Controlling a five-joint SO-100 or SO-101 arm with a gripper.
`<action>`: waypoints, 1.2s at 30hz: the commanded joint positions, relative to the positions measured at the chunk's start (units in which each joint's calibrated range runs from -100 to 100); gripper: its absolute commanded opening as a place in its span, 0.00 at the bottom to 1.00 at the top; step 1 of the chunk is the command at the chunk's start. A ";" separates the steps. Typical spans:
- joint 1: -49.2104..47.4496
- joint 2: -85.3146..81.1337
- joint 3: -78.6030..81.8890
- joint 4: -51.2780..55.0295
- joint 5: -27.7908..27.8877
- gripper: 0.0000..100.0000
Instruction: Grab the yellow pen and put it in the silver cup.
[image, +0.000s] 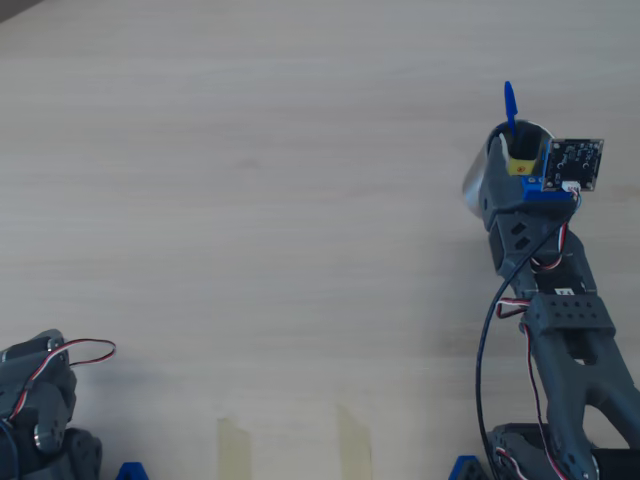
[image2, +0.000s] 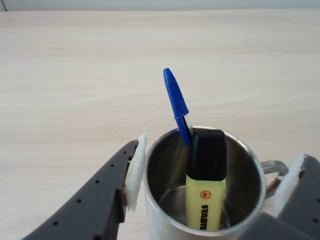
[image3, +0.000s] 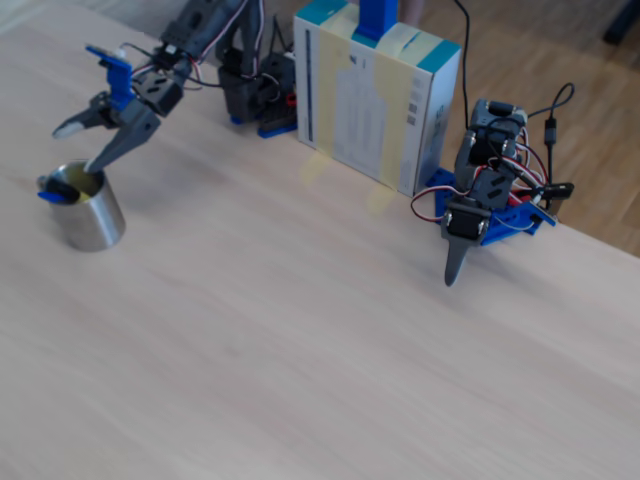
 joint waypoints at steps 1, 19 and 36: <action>0.39 -6.80 -1.53 5.52 -0.09 0.41; 1.44 -31.57 -1.07 40.01 -1.50 0.42; 1.52 -62.32 25.77 46.45 -1.50 0.41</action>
